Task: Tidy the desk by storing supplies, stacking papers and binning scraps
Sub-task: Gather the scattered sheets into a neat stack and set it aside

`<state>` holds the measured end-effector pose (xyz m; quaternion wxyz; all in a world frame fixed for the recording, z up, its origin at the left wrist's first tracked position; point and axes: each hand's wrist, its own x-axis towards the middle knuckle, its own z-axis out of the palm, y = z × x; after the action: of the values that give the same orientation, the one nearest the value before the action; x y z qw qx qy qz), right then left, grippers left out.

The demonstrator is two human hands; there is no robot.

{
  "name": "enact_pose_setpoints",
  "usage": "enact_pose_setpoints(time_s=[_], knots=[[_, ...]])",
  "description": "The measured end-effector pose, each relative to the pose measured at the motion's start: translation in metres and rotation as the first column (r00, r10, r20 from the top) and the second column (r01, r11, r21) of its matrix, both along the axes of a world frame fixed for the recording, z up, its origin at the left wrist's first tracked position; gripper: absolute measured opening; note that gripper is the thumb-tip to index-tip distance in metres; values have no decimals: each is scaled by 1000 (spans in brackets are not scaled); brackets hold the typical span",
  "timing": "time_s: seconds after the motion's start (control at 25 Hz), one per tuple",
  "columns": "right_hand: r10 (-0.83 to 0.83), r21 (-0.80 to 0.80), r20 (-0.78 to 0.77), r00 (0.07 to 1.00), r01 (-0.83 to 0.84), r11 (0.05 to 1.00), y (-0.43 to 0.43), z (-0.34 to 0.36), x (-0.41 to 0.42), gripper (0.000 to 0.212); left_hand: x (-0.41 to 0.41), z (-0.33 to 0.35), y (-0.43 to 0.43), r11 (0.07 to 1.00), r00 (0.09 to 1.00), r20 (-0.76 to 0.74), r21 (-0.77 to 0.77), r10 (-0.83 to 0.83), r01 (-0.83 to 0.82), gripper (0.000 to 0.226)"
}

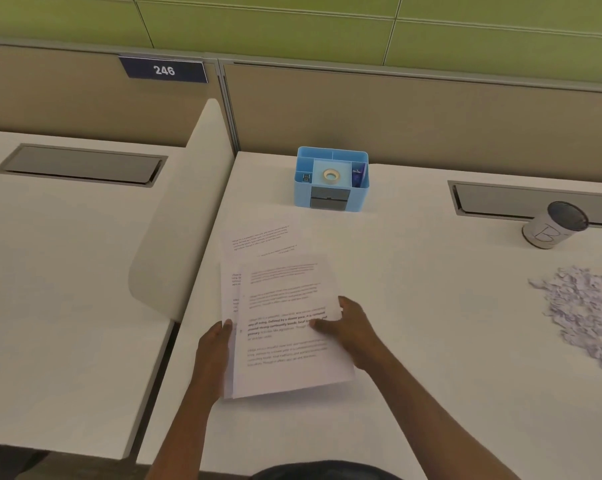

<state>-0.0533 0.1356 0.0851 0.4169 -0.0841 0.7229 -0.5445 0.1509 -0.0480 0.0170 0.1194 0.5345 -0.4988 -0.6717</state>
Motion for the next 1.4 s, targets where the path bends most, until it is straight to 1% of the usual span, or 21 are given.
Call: enact_pose_setpoints(time_s=[0.08,0.12,0.24,0.32,0.36,0.4,0.48,0.52,0.6,0.64,0.72,0.76,0.8,0.96,1.08,1.12,1.24,1.32,1.4], knots=[[53,154,-181,982,-25,988,-9,-13,9,47,0,0,0,1000,1000,-19,4,-9,9,36],[94,215,-251,964,-39,976,-14,-17,13,45,-1,2,2,1000,1000,-19,-4,-5,5,32],[255,336,-363,896,-129,933,-34,-21,22,44,-2,4,5,989,998,16,-135,-59,61,11],[365,447,-429,826,-157,881,-44,-22,23,49,-1,3,7,981,997,-4,-181,-75,73,9],[386,481,-474,791,-135,866,-48,-22,20,52,0,3,8,983,998,-20,-177,-58,54,11],[370,484,-519,770,-92,870,-51,-22,16,52,2,4,8,986,999,-40,-164,-33,27,13],[294,454,-602,743,14,891,-60,-19,3,49,7,5,5,992,995,-96,-124,16,-28,17],[275,452,-625,730,52,891,-65,-19,-6,49,12,4,3,993,992,-121,-102,39,-52,20],[311,506,-633,709,74,859,-75,-23,-21,54,23,3,-2,994,983,-163,-63,79,-90,25],[361,550,-632,686,68,833,-78,-26,-25,58,28,2,-3,993,980,-176,-52,92,-103,26],[479,630,-636,605,49,775,-79,-33,-30,63,36,3,-7,992,978,-180,-45,106,-115,27],[522,659,-635,569,47,750,-78,-37,-31,62,38,3,-8,992,978,-177,-42,111,-120,26],[546,682,-630,552,56,729,-75,-40,-34,59,39,3,-10,991,979,-169,-41,116,-125,26],[528,715,-606,594,117,689,-53,-41,-47,51,39,1,-12,992,982,-151,-40,115,-123,24],[555,757,-575,601,133,640,-36,-36,-57,51,35,-1,-10,993,983,-152,-44,101,-109,24],[550,758,-568,613,128,640,-34,-35,-59,57,33,-2,-11,994,985,-148,-54,89,-98,23],[526,744,-556,644,102,660,-31,-35,-57,82,26,-5,-10,995,987,-148,-71,62,-73,22],[495,728,-559,665,109,677,-33,-36,-55,86,23,-3,-10,995,986,-151,-66,63,-73,21],[434,700,-544,718,103,707,-35,-34,-55,84,23,-2,-10,995,987,-150,-62,63,-73,21]])
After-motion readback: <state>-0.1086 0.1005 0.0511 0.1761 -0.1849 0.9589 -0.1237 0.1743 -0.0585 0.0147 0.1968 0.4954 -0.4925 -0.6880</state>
